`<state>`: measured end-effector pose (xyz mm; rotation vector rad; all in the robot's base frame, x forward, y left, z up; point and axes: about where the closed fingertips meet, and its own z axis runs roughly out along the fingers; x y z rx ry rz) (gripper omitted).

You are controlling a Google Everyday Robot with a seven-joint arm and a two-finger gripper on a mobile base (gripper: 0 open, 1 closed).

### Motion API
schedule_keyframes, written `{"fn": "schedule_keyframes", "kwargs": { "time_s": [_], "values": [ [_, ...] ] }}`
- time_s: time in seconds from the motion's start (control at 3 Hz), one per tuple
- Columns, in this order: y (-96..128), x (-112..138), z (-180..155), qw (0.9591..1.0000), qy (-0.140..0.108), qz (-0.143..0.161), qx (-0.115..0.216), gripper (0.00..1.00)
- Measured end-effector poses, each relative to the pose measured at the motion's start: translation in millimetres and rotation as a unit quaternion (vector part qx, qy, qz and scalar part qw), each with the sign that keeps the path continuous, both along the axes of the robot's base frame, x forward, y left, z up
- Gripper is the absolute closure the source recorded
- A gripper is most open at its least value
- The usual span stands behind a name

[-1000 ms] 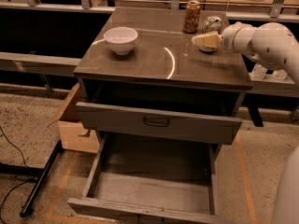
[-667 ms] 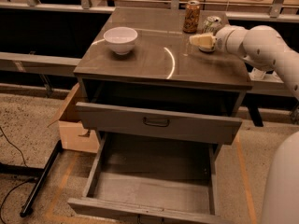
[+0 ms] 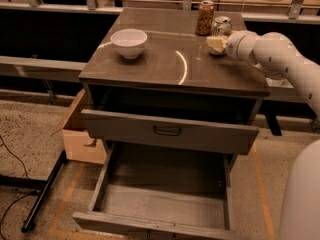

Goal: Place 7up can into middle drawer

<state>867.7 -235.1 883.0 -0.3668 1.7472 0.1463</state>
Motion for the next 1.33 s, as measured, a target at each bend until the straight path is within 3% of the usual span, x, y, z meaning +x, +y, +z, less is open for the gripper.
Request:
{"fn": "schedule_keyframes", "kwargs": {
  "time_s": [0.33,0.67,1.0,1.33],
  "values": [
    [-16.8,-18.4,18.2,0.9998,-0.019,0.009,0.006,0.88],
    [-30.6,-76.9,43.4,0.9977,-0.032,0.050,0.031,1.00],
    [-25.5,-140.2,55.7,0.9902,-0.035,0.121,0.061,1.00],
    [-31.4,-184.4,73.8,0.9787,-0.039,0.179,0.093,1.00]
  ]
}}
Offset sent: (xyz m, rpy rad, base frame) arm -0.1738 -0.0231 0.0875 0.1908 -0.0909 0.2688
